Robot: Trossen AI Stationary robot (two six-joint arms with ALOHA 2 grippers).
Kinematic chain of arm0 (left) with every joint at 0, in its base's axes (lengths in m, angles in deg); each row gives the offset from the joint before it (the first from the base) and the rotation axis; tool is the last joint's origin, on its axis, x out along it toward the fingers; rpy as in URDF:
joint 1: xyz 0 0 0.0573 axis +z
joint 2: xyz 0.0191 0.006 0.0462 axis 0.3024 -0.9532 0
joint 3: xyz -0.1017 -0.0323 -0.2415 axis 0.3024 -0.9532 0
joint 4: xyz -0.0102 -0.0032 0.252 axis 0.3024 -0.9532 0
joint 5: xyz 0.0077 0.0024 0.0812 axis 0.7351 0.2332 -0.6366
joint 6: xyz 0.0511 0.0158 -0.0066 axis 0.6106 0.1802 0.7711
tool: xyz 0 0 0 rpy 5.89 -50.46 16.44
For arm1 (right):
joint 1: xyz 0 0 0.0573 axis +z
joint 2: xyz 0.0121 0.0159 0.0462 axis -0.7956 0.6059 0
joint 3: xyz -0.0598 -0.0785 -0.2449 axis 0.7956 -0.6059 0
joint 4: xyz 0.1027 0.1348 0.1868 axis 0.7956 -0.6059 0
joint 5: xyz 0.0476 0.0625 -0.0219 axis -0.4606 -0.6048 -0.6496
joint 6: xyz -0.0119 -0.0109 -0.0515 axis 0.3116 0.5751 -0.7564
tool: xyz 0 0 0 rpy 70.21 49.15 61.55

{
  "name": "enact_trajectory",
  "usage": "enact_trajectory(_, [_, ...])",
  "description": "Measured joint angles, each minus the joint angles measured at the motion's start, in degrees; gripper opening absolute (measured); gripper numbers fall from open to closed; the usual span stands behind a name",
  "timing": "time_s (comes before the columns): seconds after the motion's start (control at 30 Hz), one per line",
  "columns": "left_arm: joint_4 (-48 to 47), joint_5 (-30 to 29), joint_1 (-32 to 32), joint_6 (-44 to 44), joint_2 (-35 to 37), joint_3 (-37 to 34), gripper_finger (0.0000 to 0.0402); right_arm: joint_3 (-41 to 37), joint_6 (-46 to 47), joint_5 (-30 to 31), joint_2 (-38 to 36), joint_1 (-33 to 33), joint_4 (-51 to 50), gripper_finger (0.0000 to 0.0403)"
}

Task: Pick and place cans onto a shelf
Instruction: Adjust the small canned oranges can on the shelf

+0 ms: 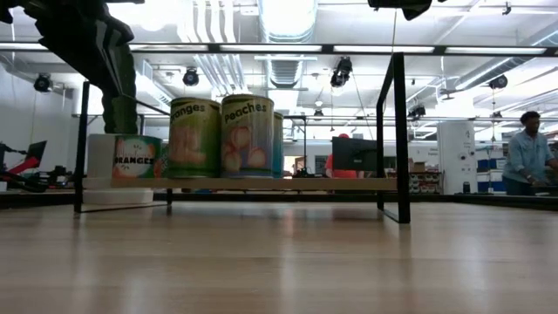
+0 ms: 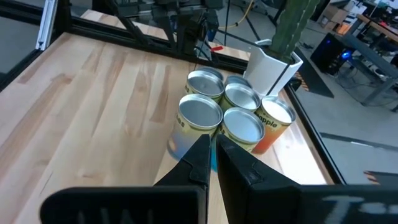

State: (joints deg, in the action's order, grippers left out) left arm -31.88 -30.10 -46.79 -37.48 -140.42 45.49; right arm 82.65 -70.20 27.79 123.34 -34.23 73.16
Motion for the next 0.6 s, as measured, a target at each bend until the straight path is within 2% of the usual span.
enact_trajectory(0.6, [0.3, -0.2, 0.0, -1.7, 0.0, 0.0, 0.0000, 0.0, -1.0, 0.0, 0.0, 0.0, 0.0, 0.0013])
